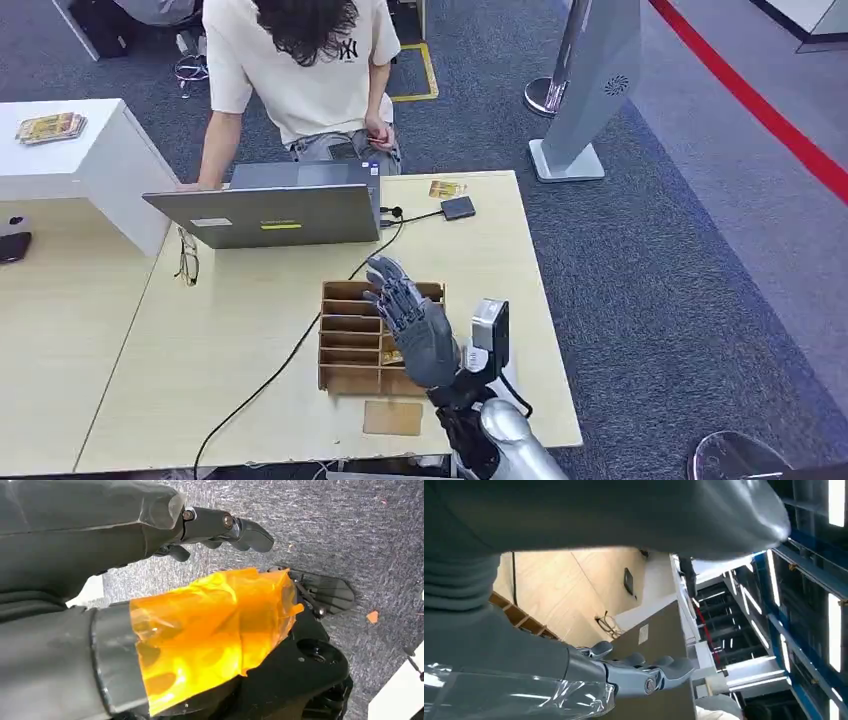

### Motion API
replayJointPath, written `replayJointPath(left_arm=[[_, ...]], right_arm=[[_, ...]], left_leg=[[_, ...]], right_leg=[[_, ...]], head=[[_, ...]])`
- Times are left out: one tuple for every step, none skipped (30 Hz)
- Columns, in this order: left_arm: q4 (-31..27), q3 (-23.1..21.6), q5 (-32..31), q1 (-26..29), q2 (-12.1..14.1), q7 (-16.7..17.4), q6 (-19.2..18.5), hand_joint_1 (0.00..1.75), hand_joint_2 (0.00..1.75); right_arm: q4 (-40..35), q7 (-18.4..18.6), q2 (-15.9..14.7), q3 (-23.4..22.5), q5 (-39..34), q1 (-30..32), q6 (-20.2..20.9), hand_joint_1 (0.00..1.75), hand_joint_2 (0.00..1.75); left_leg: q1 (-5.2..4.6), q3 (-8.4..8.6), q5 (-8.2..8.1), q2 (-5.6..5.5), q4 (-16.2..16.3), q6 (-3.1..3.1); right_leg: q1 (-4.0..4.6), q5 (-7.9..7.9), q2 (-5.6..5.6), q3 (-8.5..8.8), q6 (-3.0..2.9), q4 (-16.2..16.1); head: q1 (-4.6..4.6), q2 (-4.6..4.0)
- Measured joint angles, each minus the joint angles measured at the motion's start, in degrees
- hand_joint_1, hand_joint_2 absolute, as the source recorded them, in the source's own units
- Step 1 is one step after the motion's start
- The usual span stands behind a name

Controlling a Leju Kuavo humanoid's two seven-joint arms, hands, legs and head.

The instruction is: Pass the card to the sensor for recognition and then transmit it.

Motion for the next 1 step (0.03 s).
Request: replayJointPath(left_arm=[[0.0, 0.0, 0.0, 0.0, 0.0, 0.0, -0.2, 0.0, 0.0]], right_arm=[[0.0, -0.2, -0.1, -0.2, -0.3, 0.3, 0.0, 0.0, 0.0]], left_leg=[[0.0, 0.0, 0.0, 0.0, 0.0, 0.0]], right_leg=[[0.0, 0.0, 0.0, 0.0, 0.0, 0.0]], head=[[0.0, 0.0]])
